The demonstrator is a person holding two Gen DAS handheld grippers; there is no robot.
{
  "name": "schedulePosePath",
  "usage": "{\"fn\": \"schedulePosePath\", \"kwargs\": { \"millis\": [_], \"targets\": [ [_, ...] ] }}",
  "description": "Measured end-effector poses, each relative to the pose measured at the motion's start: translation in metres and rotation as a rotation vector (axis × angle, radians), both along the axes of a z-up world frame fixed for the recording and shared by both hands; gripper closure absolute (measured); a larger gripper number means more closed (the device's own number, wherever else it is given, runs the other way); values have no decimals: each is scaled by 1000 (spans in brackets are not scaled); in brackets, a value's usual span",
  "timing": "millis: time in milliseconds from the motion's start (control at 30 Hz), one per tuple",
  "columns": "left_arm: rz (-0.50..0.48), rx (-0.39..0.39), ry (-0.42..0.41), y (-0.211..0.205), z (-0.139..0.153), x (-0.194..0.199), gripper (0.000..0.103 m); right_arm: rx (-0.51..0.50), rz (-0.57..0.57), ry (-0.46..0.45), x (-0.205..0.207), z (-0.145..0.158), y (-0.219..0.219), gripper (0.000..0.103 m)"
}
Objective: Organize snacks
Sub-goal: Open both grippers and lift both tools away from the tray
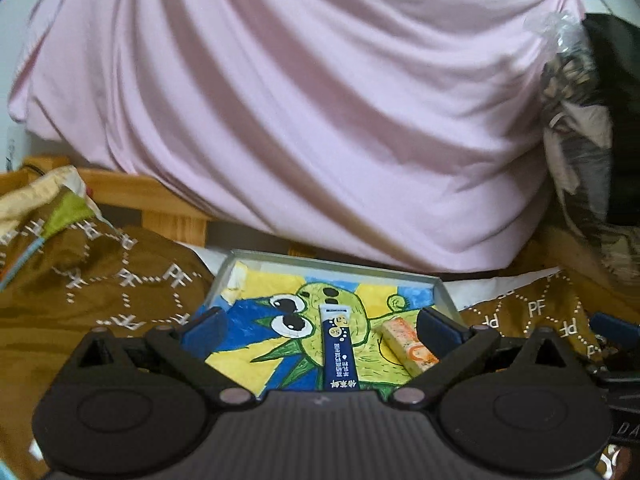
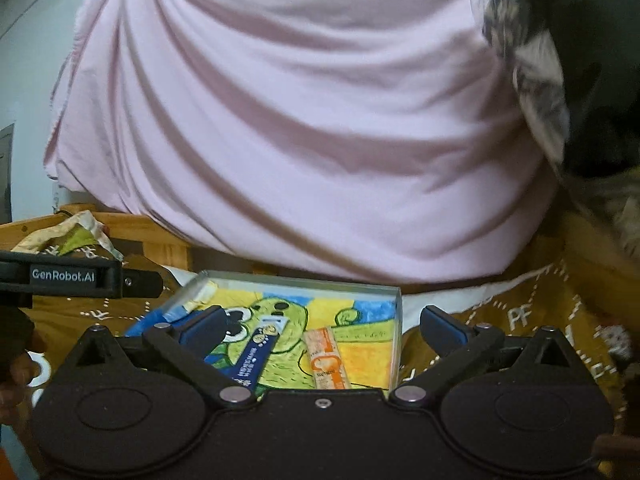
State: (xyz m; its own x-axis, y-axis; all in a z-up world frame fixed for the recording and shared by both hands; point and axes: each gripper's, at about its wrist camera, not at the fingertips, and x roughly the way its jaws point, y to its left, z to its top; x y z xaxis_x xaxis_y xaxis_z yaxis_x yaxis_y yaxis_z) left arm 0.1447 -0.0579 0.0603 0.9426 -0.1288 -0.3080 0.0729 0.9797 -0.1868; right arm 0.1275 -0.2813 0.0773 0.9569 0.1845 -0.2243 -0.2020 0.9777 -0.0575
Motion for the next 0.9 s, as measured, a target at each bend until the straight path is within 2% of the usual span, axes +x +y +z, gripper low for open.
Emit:
{"fn": "schedulePosePath", "kwargs": {
  "millis": [167, 433, 667, 900],
  "targets": [
    [31, -22, -40, 13, 6, -45, 0, -1, 20, -19, -39, 14, 4, 1],
    [48, 4, -32, 39, 2, -98, 0, -3, 24, -20, -98, 19, 8, 1],
    [40, 31, 35, 52, -17, -130, 0, 13, 40, 30, -129, 9, 15, 1],
    [50, 64, 115, 56, -46, -145, 0, 10, 44, 112, -139, -14, 22, 1]
  ]
}}
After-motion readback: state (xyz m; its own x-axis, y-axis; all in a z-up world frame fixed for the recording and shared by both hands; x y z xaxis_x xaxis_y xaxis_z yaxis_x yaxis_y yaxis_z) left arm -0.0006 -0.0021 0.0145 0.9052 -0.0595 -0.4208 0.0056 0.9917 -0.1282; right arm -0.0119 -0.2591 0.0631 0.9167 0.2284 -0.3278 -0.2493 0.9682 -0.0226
